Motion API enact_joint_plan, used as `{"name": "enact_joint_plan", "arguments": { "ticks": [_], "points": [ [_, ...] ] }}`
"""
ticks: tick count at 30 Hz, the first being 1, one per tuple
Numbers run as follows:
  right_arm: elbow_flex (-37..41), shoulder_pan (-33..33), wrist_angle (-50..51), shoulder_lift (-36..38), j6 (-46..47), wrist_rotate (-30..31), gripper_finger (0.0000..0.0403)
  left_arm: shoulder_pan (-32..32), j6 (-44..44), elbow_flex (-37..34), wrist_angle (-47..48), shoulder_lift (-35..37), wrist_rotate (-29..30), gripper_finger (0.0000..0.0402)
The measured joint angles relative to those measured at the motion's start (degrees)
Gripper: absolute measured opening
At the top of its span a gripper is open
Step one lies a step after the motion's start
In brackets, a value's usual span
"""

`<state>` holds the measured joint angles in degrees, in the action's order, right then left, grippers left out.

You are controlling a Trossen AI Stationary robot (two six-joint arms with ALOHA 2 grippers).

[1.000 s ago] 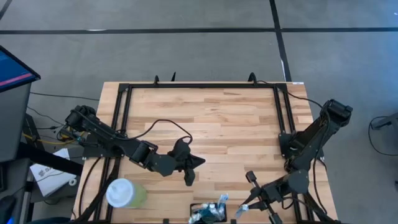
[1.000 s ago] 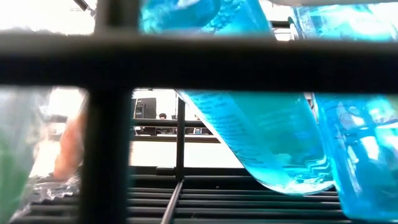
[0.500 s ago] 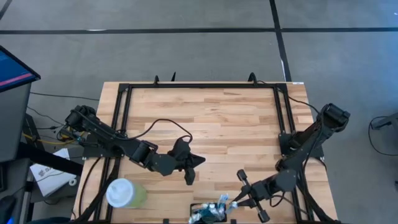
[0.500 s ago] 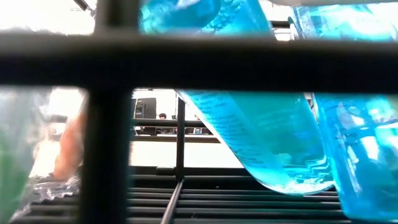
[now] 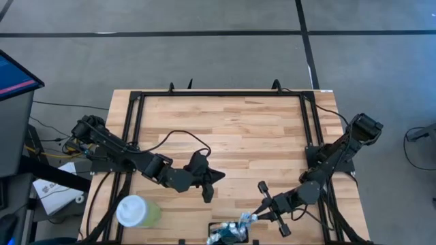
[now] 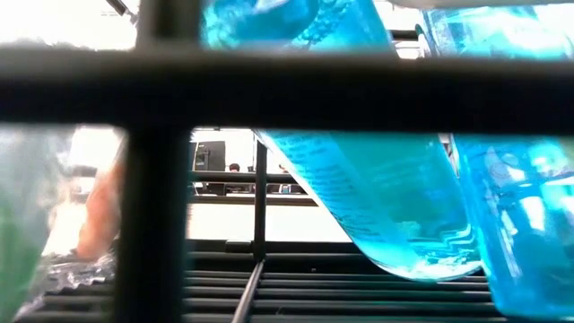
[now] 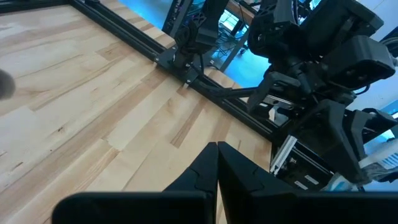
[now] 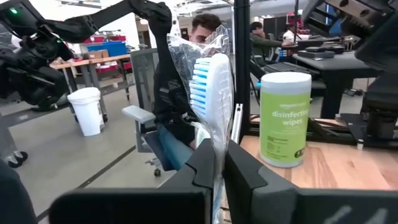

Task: Pick & Place toothbrushing station
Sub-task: Put the blue toothbrush into the black wire organizer

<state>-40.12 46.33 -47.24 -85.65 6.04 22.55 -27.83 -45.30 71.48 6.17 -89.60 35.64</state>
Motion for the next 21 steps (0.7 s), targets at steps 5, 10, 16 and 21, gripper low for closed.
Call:
{"name": "enact_joint_plan", "arguments": {
  "ticks": [5, 10, 16, 21],
  "points": [
    [0.0, 0.0, 0.0, 0.0, 0.0, 0.0, 0.0008, 0.0, 0.0, 0.0, 0.0, 0.0, 0.0, 0.0001],
    [0.0, 0.0, 0.0, 0.0, 0.0, 0.0, 0.0008, 0.0, 0.0, 0.0, 0.0, 0.0, 0.0, 0.0001],
    [0.0, 0.0, 0.0, 0.0, 0.0, 0.0, 0.0008, 0.0, 0.2, 0.0, 0.0, 0.0, 0.0, 0.0001],
    [0.0, 0.0, 0.0, 0.0, 0.0, 0.0, 0.0008, 0.1, 4.2, 0.0, 0.0, 0.0, 1.7, 0.0001]
  ]
}}
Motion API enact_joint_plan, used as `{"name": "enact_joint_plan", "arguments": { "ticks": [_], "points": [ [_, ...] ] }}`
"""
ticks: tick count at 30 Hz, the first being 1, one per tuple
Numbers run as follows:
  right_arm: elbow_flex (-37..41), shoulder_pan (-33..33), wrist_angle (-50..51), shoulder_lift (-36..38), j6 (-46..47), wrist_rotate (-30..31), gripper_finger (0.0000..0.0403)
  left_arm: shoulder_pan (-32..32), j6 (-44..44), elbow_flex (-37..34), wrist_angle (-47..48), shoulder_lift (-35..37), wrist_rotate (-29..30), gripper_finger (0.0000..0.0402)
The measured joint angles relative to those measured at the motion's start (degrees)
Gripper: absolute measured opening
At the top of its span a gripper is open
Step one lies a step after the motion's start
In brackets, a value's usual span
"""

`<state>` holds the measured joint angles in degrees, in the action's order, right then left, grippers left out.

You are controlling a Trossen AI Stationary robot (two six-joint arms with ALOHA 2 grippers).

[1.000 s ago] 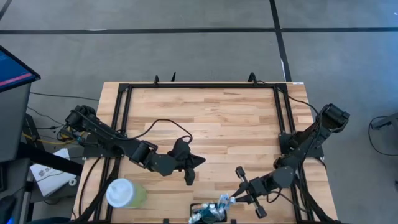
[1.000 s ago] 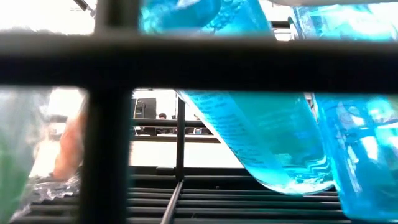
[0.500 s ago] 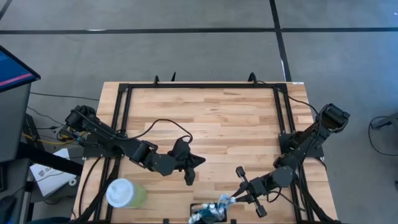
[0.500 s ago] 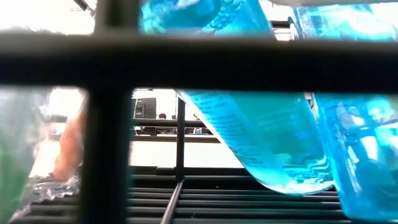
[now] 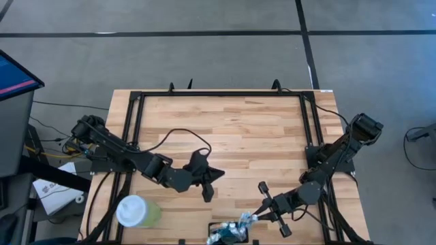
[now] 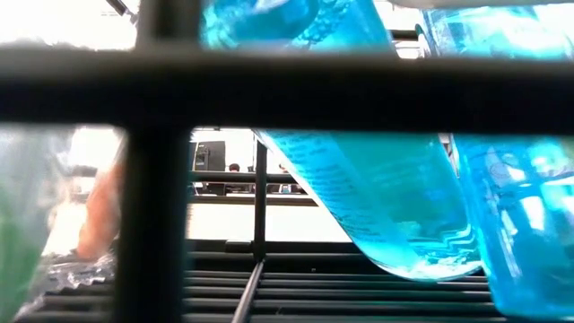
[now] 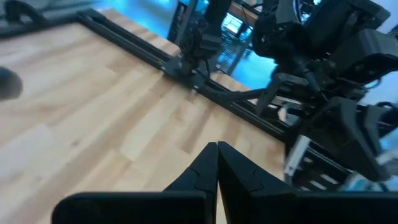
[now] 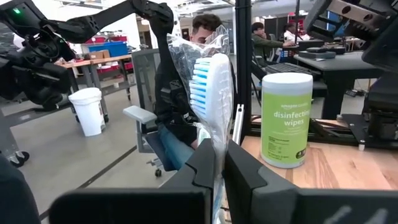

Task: Pick & Place toothbrushing station
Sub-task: Put the blue toothbrush into the black wire organizer

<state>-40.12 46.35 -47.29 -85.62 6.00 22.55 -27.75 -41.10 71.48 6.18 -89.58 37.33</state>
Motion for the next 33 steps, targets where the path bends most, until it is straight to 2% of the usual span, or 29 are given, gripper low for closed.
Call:
{"name": "enact_joint_plan", "arguments": {
  "ticks": [5, 8, 12, 17, 24, 33],
  "points": [
    [0.0, 0.0, 0.0, 0.0, 1.9, -0.3, 0.0008, 2.0, 0.9, 0.0, 3.2, 2.0, 1.4, 0.0],
    [0.0, 0.0, 0.1, 0.0, 3.4, -1.5, 0.0008, 4.1, -1.5, 0.0, 8.9, 3.5, 1.4, 0.0],
    [0.0, 0.0, 0.1, 0.0, 4.1, -2.2, 0.0008, 6.1, -0.9, 0.0, 13.6, 5.0, -3.3, 0.0],
    [0.0, -0.4, 0.1, 0.0, 4.2, -2.8, 0.0008, 5.2, 2.8, 0.0, 14.1, 5.0, -4.3, 0.0],
    [0.0, -1.3, 0.1, -0.2, 1.5, -0.1, 0.0006, 2.9, 2.7, 0.0, 14.0, 5.0, -0.3, 0.0],
    [-1.3, -1.3, -9.7, -9.0, 2.4, -0.2, 0.0006, 1.8, 1.3, 0.0, 13.6, 5.0, 0.0, 0.0]
  ]
}}
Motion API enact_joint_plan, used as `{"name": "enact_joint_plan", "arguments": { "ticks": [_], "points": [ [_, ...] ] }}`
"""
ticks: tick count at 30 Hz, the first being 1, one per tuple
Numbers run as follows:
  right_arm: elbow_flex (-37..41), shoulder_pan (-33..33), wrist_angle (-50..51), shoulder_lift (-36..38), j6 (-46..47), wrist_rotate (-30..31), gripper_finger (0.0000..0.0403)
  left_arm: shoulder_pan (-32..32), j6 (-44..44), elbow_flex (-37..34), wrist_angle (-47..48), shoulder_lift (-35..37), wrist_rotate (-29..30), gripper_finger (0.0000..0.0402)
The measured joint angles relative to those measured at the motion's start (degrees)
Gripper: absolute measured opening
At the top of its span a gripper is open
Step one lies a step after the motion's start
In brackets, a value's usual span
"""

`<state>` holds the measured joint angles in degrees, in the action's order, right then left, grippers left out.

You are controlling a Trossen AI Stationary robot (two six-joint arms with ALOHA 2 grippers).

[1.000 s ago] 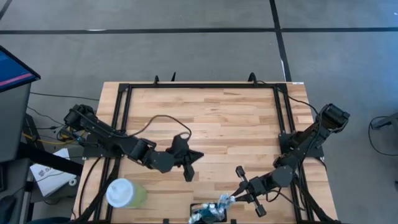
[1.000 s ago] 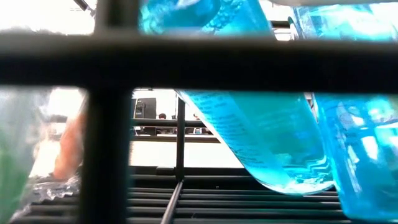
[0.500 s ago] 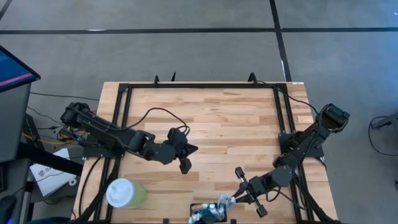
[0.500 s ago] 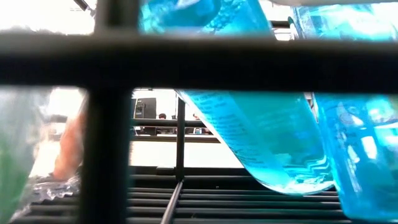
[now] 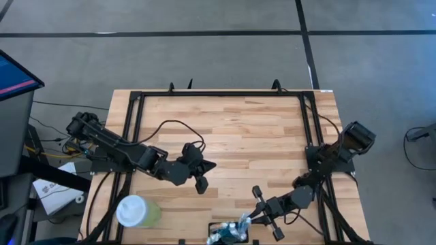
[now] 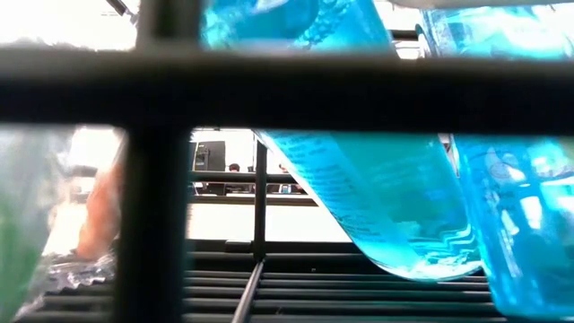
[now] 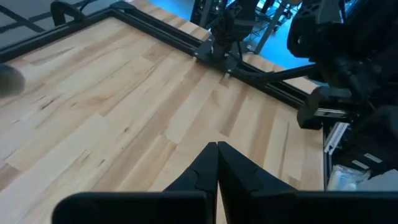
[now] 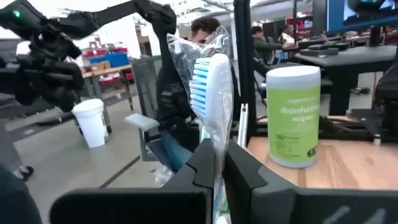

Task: Pick & Place toothbrushing station
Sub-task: Put the blue toothbrush into the black wire organizer

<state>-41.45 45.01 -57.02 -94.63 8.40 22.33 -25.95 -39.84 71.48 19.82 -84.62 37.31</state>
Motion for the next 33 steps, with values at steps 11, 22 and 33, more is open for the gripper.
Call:
{"name": "enact_joint_plan", "arguments": {
  "ticks": [11, 22, 33],
  "points": [
    [-0.1, 0.0, 8.9, 3.2, -0.9, 2.5, 0.0006, -1.5, -1.2, 0.0, -0.4, -0.1, 0.4, 0.0],
    [-0.1, 0.7, 11.6, 2.7, 0.4, 3.2, 0.0006, -1.5, -1.2, 0.0, -0.4, -0.1, 1.3, 0.0],
    [0.0, 0.6, 11.3, -1.0, 2.1, 3.1, 0.0006, -1.5, -1.2, 0.0, -0.6, -0.1, 1.3, 0.0]
  ]
}}
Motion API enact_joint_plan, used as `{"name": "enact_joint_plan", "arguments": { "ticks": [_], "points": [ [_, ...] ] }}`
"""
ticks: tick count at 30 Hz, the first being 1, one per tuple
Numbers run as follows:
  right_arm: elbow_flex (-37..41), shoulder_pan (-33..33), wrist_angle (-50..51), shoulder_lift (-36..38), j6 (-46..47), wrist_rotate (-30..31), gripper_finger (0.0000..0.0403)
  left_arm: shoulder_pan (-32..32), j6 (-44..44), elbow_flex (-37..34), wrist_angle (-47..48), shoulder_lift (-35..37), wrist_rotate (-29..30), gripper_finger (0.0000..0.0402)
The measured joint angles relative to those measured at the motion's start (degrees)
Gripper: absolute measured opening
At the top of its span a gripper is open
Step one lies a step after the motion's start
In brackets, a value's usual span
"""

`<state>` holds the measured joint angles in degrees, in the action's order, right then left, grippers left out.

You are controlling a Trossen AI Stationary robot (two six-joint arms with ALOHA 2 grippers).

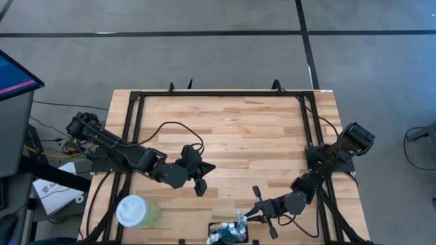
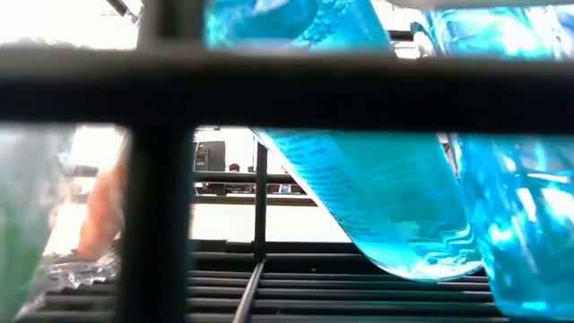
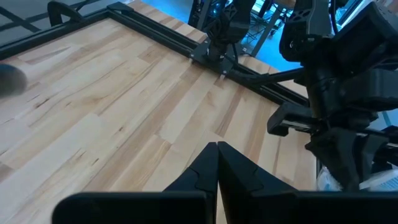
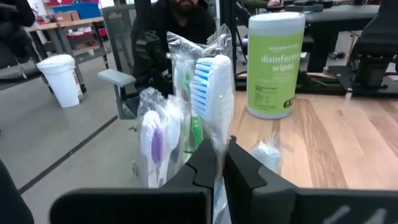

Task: Pick & Place toothbrushing station
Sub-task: Put the blue toothbrush into the black wire organizer

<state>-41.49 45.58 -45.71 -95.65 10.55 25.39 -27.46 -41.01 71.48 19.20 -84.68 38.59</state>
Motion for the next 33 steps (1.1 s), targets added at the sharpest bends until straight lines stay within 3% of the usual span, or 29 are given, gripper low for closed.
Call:
{"name": "enact_joint_plan", "arguments": {
  "ticks": [15, 25, 33],
  "points": [
    [0.0, 1.2, 2.2, 0.1, 2.3, 0.5, 0.0006, 0.2, 0.0, 0.0, -0.1, 0.0, 0.4, 0.0],
    [-0.4, 4.0, 2.6, 0.1, 5.6, 4.7, 0.0006, 0.2, 0.0, 0.0, -0.1, 0.0, 0.9, 0.0],
    [-5.6, 3.6, 14.1, 0.2, 1.2, 1.4, 0.0006, 0.2, 0.0, 0.0, -0.2, 0.0, 1.0, 0.0]
  ]
}}
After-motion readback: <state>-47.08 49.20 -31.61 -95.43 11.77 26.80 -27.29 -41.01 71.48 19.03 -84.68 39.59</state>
